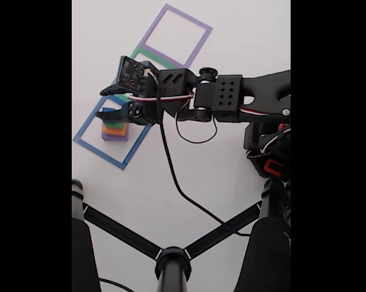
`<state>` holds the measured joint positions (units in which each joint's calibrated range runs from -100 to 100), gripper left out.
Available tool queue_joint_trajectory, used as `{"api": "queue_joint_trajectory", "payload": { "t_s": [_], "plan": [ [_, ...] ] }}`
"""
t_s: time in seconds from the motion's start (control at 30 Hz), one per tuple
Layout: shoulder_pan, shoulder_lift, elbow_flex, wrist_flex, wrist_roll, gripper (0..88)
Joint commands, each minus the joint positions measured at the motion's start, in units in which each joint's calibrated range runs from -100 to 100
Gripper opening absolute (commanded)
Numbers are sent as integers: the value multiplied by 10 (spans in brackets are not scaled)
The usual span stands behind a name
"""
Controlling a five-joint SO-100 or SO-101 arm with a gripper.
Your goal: Tower of hanoi
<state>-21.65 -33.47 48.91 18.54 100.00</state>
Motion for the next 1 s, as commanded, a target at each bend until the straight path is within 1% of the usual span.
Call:
{"api": "queue_joint_trajectory", "payload": {
  "t_s": [0.0, 0.27, 0.33, 0.4, 0.53, 0.73, 0.87, 0.97],
  "plan": [
    [8, -57, -150, 236, 0, 1],
    [31, -47, -404, 553, 0, 0],
    [42, -39, -460, 616, 0, 0],
    [49, -34, -495, 651, 0, 0],
    [65, -36, -503, 672, 0, 0],
    [73, -43, -502, 668, 0, 0],
    [74, -52, -483, 652, 0, 0],
    [72, -77, -431, 620, 0, 0]
  ]
}}
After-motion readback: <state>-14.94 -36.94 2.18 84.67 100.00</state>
